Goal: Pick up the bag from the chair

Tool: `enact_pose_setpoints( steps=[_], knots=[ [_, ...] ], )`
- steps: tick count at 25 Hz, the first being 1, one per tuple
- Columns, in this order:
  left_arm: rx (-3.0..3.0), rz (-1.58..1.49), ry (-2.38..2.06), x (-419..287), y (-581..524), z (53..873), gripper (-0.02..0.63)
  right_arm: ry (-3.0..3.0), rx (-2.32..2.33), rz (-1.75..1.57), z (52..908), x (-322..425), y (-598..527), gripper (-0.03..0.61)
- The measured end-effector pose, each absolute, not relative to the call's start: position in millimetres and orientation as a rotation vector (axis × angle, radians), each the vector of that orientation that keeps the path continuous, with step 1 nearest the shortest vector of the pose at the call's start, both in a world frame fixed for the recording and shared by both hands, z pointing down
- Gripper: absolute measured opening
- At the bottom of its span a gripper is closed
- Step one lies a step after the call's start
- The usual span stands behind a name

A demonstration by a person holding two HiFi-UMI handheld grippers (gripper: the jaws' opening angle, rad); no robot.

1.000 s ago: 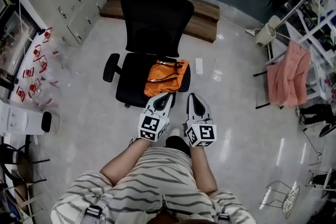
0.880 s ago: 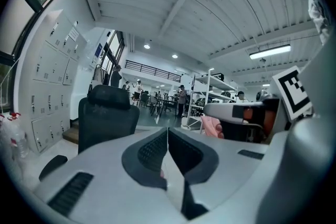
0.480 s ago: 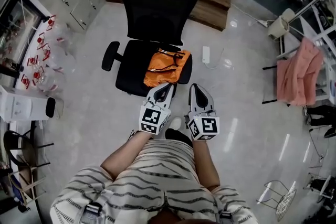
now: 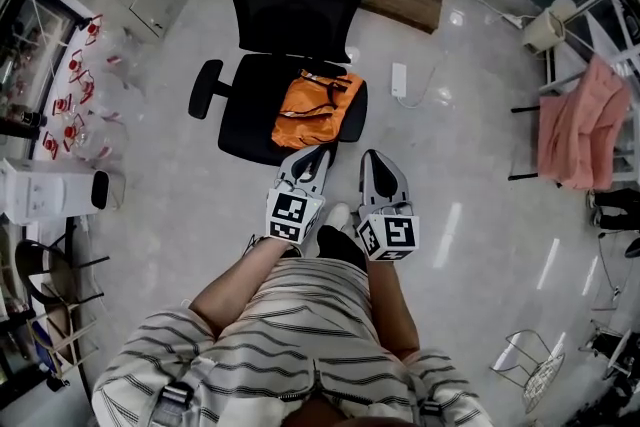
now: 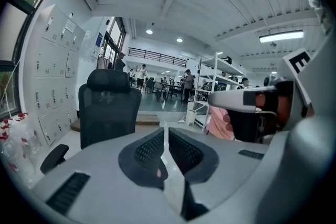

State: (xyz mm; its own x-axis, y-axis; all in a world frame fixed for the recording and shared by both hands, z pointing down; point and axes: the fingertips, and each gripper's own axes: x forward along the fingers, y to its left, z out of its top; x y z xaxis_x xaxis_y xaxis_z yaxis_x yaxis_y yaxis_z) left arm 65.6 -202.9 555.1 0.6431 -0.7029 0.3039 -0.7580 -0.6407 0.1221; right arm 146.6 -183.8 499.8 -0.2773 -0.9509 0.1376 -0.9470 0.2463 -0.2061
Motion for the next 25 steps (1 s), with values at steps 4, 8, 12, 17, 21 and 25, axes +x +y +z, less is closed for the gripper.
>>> enact_pose_setpoints(
  steps=[4,8,12,17,21,25],
  knots=[
    [2.602,0.392,-1.204,64,-208,572,0.026,2.477,-1.884,-0.423,510,150,-185,0.018],
    [2.563,0.422,-1.208,68,-211,588,0.036,2.490,-1.871,-0.456,518,151,-186,0.018],
    [2.545,0.463,-1.199,75,-216,603,0.074,2.495,-1.859,-0.485,525,153,-190,0.017],
    [2.514,0.509,-1.210,77,-220,623,0.099,2.502,-1.855,-0.514,534,153,-191,0.018],
    [2.491,0.531,-1.220,78,-227,635,0.117,2.518,-1.849,-0.535,541,151,-191,0.018],
    [2.466,0.554,-1.217,80,-233,649,0.129,2.529,-1.848,-0.549,547,150,-192,0.017]
  ],
)
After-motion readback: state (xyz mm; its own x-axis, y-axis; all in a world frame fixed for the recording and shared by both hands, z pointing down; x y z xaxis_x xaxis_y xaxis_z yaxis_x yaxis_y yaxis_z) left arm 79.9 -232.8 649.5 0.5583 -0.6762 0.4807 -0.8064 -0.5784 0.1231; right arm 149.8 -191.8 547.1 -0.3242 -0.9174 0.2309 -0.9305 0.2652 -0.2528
